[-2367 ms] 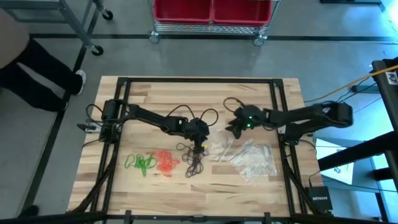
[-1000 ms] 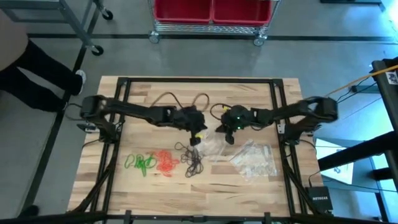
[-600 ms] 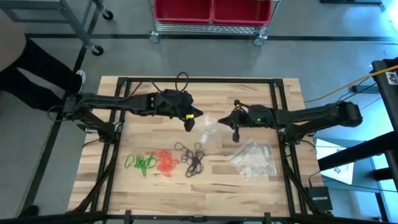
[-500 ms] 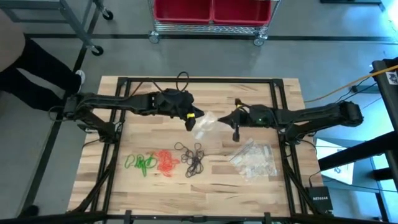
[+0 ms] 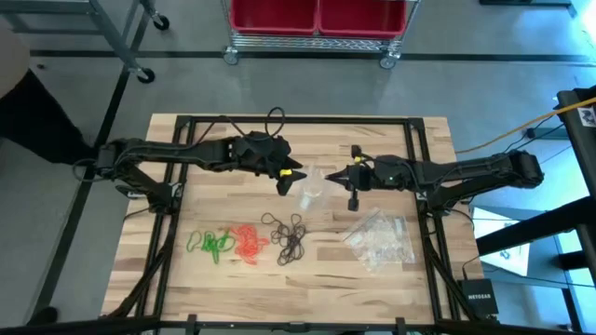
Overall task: Sort rubber bands
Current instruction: Open the transparent zip bag
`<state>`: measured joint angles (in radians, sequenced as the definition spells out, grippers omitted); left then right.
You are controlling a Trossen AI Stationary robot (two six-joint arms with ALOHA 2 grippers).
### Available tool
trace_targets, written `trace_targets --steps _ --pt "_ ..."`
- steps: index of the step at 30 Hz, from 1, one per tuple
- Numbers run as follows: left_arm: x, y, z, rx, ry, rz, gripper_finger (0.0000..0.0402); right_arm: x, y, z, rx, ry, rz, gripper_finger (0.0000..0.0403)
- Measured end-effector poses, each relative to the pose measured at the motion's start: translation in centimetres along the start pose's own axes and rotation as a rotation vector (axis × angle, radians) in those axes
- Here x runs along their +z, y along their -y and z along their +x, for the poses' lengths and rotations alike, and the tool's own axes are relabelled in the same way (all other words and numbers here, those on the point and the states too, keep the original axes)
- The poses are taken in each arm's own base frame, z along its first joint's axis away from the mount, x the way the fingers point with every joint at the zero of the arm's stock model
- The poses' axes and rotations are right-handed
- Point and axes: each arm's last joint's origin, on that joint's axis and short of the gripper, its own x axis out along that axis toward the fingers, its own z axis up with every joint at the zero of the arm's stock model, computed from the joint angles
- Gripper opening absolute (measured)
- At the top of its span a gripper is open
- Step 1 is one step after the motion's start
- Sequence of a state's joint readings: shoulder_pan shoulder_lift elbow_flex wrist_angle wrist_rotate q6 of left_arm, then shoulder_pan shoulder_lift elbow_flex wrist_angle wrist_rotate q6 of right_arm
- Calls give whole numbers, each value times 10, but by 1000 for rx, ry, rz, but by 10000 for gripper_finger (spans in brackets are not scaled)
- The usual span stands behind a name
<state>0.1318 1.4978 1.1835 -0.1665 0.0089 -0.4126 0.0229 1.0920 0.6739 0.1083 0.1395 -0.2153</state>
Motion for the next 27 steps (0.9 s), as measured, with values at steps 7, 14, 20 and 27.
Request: trace_targets --steps 7,14,20,27 --pt "2 -9 8 -96 -29 2 191 3 -3 -1 4 19 -9 0" --pt "7 -5 13 -261 -8 -3 190 3 -3 -1 2 23 -30 0" --pt "4 -11 13 -188 -38 27 190 5 -3 -1 -2 44 -29 0" --pt "0 -10 12 -189 -67 57 190 8 -2 -3 -8 71 -25 0"
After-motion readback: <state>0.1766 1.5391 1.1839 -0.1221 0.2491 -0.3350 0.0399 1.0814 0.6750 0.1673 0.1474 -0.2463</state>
